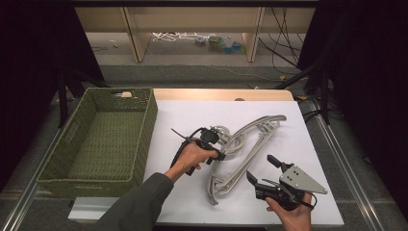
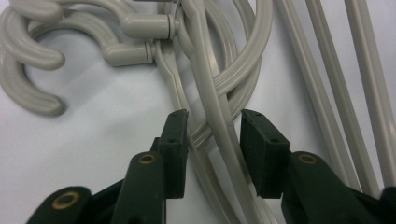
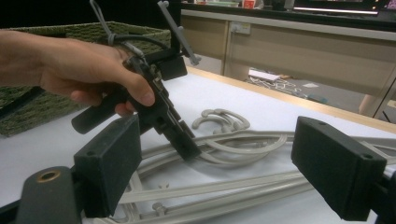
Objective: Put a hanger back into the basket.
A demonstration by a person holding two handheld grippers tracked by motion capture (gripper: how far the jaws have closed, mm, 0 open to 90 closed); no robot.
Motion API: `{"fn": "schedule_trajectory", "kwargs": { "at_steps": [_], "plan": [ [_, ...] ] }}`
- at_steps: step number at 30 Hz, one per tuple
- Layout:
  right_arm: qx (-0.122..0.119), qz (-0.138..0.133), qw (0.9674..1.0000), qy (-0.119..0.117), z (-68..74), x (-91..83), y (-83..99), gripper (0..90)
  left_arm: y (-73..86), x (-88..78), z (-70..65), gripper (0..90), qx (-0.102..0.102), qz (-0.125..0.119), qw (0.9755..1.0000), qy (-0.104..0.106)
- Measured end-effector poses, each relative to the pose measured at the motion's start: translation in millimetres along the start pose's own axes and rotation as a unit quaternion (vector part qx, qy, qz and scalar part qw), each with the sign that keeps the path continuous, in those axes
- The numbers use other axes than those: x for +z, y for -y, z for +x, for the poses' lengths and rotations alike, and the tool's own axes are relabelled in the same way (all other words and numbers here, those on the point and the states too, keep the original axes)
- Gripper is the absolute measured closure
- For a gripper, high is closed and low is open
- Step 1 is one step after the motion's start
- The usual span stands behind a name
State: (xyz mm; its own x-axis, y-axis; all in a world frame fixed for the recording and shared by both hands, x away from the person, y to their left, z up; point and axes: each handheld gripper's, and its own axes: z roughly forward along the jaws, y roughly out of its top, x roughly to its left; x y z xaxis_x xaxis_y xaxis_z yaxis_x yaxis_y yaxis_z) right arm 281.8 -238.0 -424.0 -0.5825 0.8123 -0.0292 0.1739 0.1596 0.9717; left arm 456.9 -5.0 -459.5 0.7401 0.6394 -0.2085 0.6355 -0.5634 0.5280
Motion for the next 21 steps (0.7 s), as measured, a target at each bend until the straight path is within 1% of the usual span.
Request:
{"fn": "schedule_trajectory", "kwargs": {
  "at_steps": [3,4,5,8,9,11,12,14,15,16,17,18,20,21],
  "plan": [
    [0.0,0.002,1.0,0.0,0.0,0.1,0.1,17.1,-3.0,-0.4,-1.2,65.9,0.001,0.003,1.0,-0.001],
    [0.0,0.002,1.0,0.0,0.0,0.1,0.0,17.3,-4.5,-0.7,-1.0,69.7,-0.001,0.006,1.0,0.003],
    [0.0,0.001,1.0,-0.001,-0.1,0.1,0.0,17.6,-5.5,0.8,-0.8,74.2,-0.01,0.008,0.9999,0.0],
    [0.001,0.002,1.0,-0.001,-0.4,0.0,0.2,17.8,-6.5,0.4,0.2,75.0,-0.016,0.01,0.9998,0.002],
    [0.001,0.002,1.0,-0.002,-0.4,-0.1,0.1,17.8,-6.3,-0.6,1.1,75.4,-0.025,0.01,0.9996,0.006],
    [0.0,0.002,1.0,-0.002,-0.5,-0.1,0.0,17.9,-6.5,-1.3,1.9,76.2,-0.027,0.01,0.9996,0.007],
    [0.002,0.007,1.0,-0.003,-0.3,-0.5,-0.1,18.0,-6.6,-2.1,2.5,76.7,-0.03,0.01,0.9995,0.009],
    [0.003,-0.001,1.0,-0.007,-0.4,0.6,0.3,18.0,-6.8,-3.5,3.1,77.8,-0.035,0.011,0.9993,0.01],
    [0.004,-0.004,1.0,-0.007,-0.4,1.1,0.4,18.0,-7.0,-4.5,3.2,78.6,-0.041,0.007,0.9991,0.01],
    [0.001,0.011,0.9999,-0.004,-0.8,-1.0,-0.4,18.1,-7.6,-7.9,5.5,79.3,-0.048,0.001,0.9988,0.012],
    [0.001,0.011,0.9999,-0.004,-0.8,-1.0,-0.4,18.1,-7.6,-7.9,5.5,79.9,-0.048,0.001,0.9988,0.012],
    [0.002,0.002,1.0,-0.003,-0.6,-0.1,0.3,18.1,-7.9,-9.3,6.4,80.0,-0.055,0.0,0.9984,0.016],
    [0.003,0.005,1.0,-0.006,-0.5,0.0,0.1,18.2,-8.6,-12.1,6.8,80.3,-0.055,0.001,0.9984,0.015],
    [0.001,0.008,1.0,-0.005,-0.6,-0.4,0.0,18.1,-8.8,-14.3,7.2,80.6,-0.055,-0.004,0.9983,0.02]
  ]
}}
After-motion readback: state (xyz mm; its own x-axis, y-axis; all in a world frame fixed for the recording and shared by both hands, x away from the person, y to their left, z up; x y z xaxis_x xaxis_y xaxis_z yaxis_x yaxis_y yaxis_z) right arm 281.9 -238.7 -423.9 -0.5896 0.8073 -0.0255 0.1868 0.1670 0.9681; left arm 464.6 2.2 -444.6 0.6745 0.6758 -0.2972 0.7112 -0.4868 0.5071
